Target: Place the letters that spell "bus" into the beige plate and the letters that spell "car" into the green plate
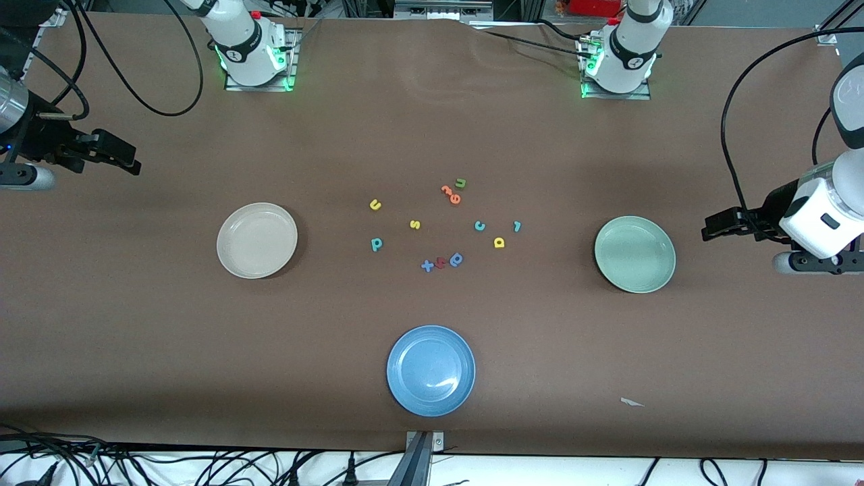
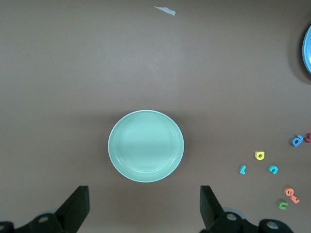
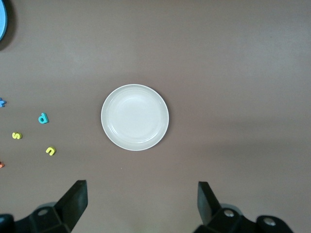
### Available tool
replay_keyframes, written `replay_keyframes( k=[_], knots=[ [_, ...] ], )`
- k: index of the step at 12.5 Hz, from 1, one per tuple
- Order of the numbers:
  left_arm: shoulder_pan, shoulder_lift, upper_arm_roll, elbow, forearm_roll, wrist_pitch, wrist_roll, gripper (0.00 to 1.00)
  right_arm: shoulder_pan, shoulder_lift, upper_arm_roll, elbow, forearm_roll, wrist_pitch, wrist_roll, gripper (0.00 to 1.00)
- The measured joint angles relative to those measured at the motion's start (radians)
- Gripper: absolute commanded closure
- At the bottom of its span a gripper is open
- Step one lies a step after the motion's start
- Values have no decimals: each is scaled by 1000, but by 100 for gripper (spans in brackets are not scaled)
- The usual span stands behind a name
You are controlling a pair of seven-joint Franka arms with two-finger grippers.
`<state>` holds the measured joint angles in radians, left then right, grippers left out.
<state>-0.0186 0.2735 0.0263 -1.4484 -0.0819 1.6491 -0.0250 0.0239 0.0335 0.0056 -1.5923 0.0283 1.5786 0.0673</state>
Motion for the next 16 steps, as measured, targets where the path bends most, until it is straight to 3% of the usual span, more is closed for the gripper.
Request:
replay_keyframes(
  k=[12,16],
  knots=[
    [16,10,0,-10,0,-3,0,0,7,0,3,0,0,-4,-2,0],
    [25,25,0,-21,0,-3,0,0,145,3,9,2,-57,-23,35,0]
  ],
)
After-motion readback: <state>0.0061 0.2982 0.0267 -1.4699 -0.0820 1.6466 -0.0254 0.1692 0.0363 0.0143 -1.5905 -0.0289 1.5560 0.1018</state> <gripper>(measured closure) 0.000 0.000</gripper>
